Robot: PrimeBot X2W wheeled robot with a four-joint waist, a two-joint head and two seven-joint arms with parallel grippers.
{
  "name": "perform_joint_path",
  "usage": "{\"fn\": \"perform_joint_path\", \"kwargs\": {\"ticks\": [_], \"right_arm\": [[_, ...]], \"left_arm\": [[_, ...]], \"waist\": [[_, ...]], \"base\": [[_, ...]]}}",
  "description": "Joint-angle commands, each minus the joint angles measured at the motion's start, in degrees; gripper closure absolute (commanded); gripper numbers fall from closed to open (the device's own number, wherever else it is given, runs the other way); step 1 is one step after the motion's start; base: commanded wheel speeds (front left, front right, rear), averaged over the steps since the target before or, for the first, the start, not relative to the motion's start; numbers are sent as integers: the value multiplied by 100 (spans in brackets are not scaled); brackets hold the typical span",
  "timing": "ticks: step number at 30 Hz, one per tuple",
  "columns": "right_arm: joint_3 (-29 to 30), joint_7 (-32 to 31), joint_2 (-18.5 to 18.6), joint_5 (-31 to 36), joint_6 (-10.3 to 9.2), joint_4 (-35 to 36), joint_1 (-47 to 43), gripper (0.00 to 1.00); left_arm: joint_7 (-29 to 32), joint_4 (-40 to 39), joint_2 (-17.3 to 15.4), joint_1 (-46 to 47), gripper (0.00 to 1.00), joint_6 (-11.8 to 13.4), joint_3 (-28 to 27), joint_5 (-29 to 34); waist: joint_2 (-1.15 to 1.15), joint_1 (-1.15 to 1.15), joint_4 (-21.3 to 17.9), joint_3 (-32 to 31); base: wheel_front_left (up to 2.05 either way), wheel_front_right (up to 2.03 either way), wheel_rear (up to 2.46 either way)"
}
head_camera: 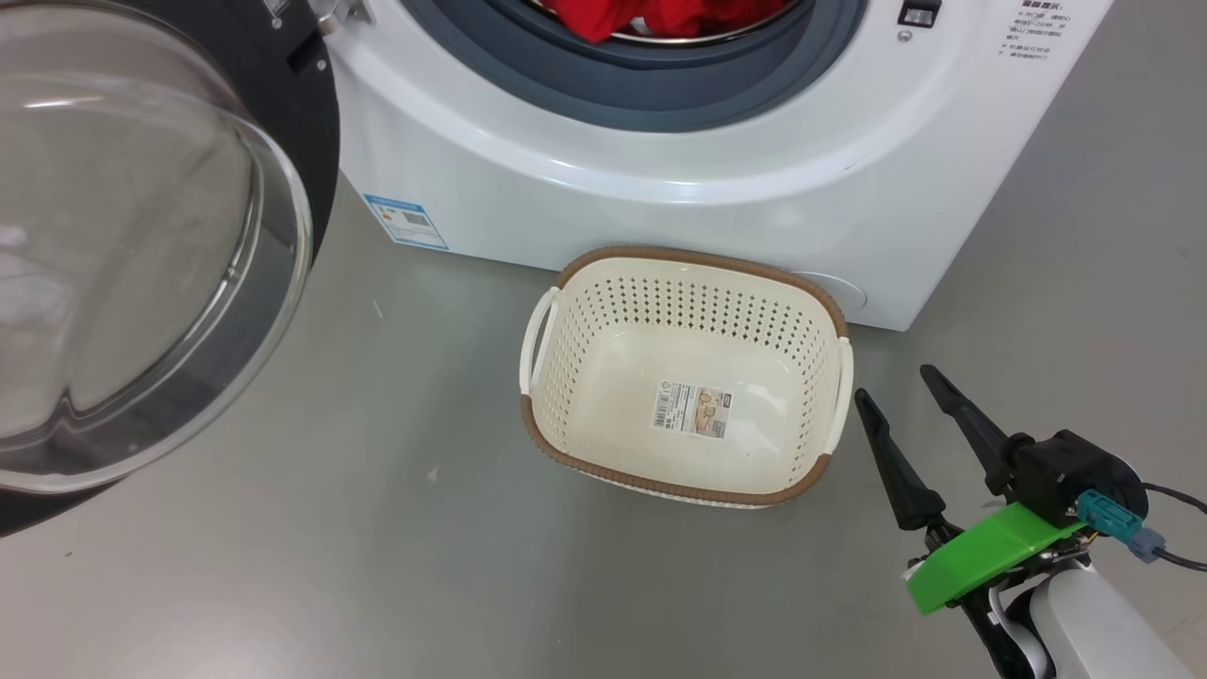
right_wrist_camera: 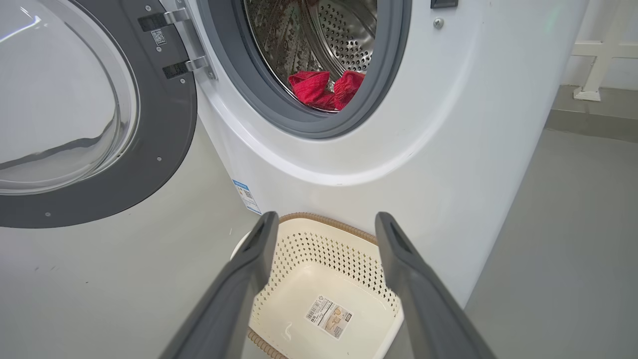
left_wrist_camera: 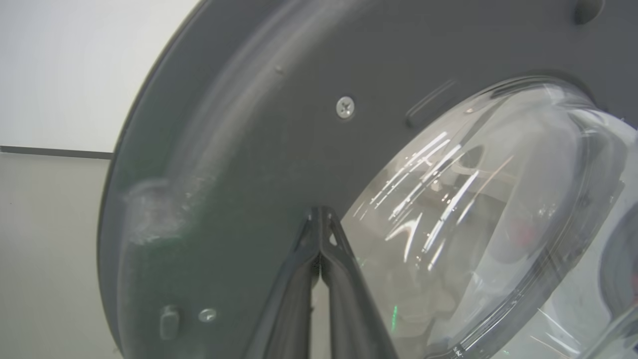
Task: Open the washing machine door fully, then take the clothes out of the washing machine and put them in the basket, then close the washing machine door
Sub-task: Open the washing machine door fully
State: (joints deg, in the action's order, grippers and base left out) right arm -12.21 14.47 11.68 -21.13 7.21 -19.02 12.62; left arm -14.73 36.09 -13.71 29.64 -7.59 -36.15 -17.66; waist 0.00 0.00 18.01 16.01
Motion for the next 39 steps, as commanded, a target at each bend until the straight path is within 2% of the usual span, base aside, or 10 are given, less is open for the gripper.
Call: {"fn": "perform_joint_path", "kwargs": {"ticks": [1, 9, 16, 17, 18, 20, 21, 28, 34, 39], "right_arm": [[-114, 52, 27, 43, 28, 141, 107, 0], [-133, 52, -5, 34, 28, 91, 44, 0], [-124, 52, -31, 12, 28, 102, -66, 0], [-119, 52, -35, 16, 28, 108, -88, 0], [-103, 52, -40, 26, 28, 125, -109, 0], [-78, 52, -53, 49, 28, 149, -155, 0], [-69, 52, -56, 62, 28, 161, -176, 0], [-12, 52, -118, 89, 28, 248, -327, 0], [127, 52, -153, 82, 28, 306, -390, 0], [251, 52, -174, 88, 28, 352, -442, 0]], "left_arm": [[-27, -65, -404, 111, 100, 11, -161, 65], [-27, 115, -484, 35, 100, 11, 78, -53], [-27, -115, -404, -386, 100, 10, 513, -250], [-27, -195, -380, -475, 84, 10, 597, -283], [-27, -287, -349, -565, 64, 10, 682, -334], [-27, -482, -304, -753, 11, 10, 827, -394], [-27, -594, -270, -849, 0, 10, 915, -428], [-27, -1297, 8, -1503, 0, 10, 1339, -557], [-27, -1978, 313, -1914, 0, 10, 1700, -381], [-27, -2391, 382, -2204, 0, 10, 2108, -264]], "waist": [[0, 0, -12, 14], [0, 0, -31, -174], [0, 0, -13, -455], [0, 0, -12, -498], [0, 0, -14, -536], [0, 0, -25, -606], [0, 0, -34, -632], [0, 0, -173, -803], [0, 0, -332, -822], [0, 0, -494, -838]], "base": [[0, 0, 0], [0, 0, 0], [0, 0, 0], [0, 0, 0], [0, 0, 0], [0, 0, 0], [0, 0, 0], [0, 0, 0], [0, 0, 0], [0, 0, 0]]}}
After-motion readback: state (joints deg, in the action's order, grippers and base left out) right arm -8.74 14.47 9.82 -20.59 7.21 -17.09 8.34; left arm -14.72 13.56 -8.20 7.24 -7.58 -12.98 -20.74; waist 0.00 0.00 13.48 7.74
